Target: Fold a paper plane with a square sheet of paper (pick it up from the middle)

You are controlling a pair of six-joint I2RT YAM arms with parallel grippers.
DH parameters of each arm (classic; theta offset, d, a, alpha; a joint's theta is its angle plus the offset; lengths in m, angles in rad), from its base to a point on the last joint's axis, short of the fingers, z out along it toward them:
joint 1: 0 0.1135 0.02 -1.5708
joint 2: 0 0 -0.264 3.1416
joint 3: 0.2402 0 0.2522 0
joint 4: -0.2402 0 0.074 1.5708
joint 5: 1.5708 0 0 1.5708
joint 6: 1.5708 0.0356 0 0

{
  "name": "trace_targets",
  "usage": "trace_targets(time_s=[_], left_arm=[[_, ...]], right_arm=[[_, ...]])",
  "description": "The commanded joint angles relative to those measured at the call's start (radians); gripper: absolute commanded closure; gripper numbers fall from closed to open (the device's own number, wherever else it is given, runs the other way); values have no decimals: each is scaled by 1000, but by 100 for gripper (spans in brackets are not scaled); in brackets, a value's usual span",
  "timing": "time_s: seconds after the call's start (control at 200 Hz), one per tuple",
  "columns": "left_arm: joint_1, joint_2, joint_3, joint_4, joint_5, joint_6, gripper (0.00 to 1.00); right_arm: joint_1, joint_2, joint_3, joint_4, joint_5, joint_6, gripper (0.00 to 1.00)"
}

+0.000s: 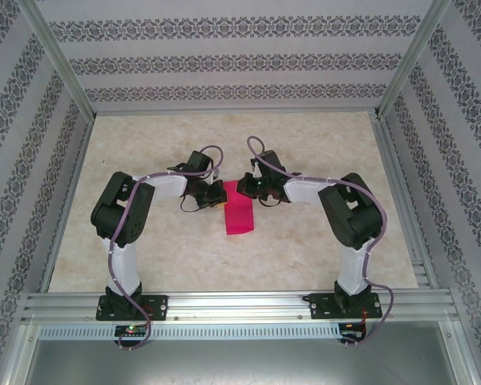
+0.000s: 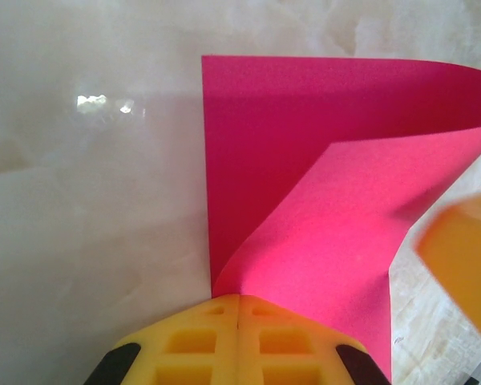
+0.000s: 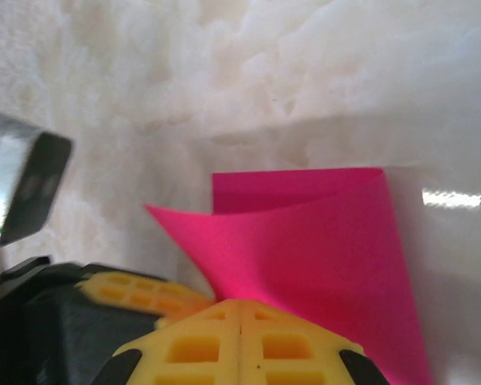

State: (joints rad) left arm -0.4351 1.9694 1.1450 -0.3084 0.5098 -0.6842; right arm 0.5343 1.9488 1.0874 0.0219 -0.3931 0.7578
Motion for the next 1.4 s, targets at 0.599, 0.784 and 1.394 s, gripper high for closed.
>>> trace_targets(time_s=[0.599, 0.784, 1.394], left_arm=[[-14, 111, -103, -169, -161, 35, 100], [-14, 106, -98, -173, -161, 38, 100], [-15, 106, -75, -178, -158, 38, 100]], right_arm=[[-125, 59, 13, 7, 122, 15, 100], [-136, 0, 40, -21, 110, -18, 100], [48, -100, -114, -81, -86, -55, 99]])
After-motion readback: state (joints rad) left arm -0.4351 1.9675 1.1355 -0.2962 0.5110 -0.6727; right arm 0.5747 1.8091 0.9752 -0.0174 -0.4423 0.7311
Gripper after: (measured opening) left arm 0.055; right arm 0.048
